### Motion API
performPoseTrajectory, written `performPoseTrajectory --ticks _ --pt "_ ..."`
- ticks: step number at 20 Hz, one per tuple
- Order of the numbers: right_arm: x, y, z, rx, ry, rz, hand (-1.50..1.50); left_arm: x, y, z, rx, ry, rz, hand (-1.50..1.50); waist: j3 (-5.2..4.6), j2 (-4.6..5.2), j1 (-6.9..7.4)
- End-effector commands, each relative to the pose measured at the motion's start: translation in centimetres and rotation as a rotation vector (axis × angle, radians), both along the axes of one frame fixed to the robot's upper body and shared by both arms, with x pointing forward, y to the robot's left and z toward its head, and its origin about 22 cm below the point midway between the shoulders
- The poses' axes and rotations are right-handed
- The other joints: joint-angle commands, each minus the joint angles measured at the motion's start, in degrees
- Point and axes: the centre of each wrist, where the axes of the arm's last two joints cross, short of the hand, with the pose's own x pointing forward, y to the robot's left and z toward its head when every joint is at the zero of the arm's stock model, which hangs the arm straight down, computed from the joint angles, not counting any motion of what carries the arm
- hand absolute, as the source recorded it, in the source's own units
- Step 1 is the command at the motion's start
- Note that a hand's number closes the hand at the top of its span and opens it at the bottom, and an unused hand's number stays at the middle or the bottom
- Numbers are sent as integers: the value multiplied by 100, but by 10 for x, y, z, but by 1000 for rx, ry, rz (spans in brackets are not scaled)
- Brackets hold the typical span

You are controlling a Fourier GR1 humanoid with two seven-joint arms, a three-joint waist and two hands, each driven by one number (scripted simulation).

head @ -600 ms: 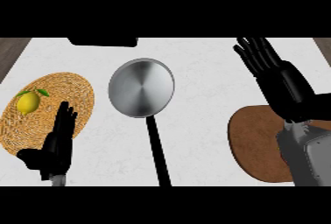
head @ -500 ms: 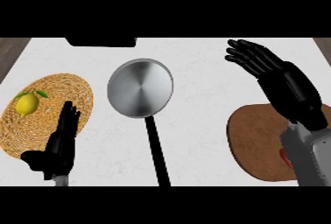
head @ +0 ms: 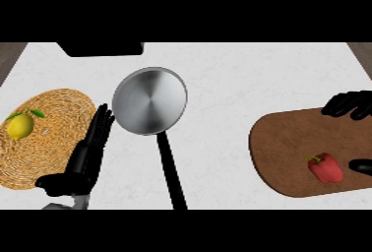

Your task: Pick the bell pepper from the cutting board and place it in the pan

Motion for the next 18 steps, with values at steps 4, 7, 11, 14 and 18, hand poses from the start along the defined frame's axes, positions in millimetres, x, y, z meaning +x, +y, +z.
performPoseTrajectory --ticks 4,7,11,14,18 --pt "-23 -98 38 -124 -122 41 -150 -1 -23 5 -10 -21 -97 0 14 26 182" --pt "-23 -90 47 -205 -185 43 -150 10 -32 15 0 -28 -103 0 13 26 226" --pt "-26 -75 62 -380 -222 59 -150 10 -16 7 2 -11 -99 0 -1 24 305" --pt "-29 -60 68 -505 -228 114 -150 13 -20 5 5 -14 -105 0 -8 15 269" --pt "-32 -40 65 -712 -268 151 -150 13 -27 3 2 -12 -109 0 -7 28 276"
